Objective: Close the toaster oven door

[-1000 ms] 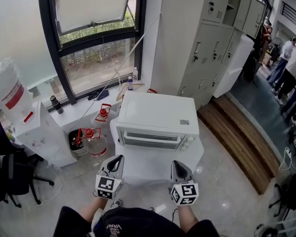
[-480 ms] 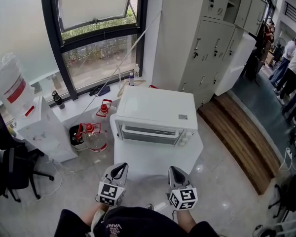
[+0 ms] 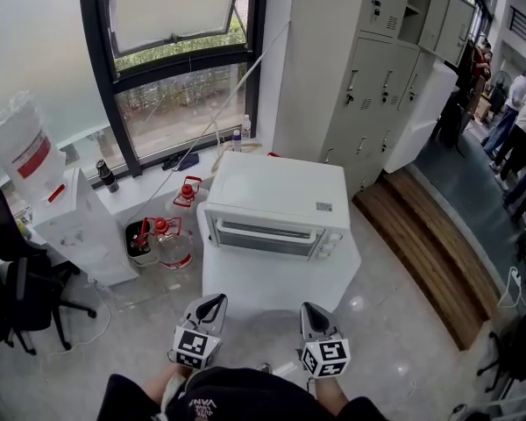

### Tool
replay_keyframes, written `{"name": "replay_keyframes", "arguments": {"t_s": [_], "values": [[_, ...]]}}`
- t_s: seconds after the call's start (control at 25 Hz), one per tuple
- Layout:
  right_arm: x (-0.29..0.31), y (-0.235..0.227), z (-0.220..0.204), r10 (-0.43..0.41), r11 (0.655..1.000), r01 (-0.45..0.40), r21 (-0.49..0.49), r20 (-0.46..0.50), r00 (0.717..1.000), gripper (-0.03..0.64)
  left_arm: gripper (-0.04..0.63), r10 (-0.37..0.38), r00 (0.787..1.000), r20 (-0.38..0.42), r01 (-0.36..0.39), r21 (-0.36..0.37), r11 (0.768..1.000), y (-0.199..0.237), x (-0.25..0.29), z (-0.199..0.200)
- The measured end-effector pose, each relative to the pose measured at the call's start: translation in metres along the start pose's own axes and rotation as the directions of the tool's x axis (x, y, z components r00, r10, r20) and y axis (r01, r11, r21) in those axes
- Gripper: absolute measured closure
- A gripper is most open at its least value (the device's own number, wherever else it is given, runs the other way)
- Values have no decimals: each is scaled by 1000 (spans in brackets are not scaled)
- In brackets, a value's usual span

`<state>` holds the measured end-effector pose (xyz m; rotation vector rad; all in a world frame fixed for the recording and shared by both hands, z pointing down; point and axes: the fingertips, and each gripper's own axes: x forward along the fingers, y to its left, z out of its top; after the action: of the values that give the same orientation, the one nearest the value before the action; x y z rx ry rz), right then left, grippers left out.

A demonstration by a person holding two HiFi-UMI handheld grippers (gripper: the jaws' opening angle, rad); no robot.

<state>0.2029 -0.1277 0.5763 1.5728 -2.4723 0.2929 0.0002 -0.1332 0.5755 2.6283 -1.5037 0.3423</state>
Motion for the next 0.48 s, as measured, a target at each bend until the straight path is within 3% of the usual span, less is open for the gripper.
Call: {"name": "replay_keyframes", "arguments": {"t_s": [0.48], "values": [[-4,-3,-6,-7,1000,6,-20,-21,1000,615,578,26,999,22,-26,3,1000,-5,-7,4]]}}
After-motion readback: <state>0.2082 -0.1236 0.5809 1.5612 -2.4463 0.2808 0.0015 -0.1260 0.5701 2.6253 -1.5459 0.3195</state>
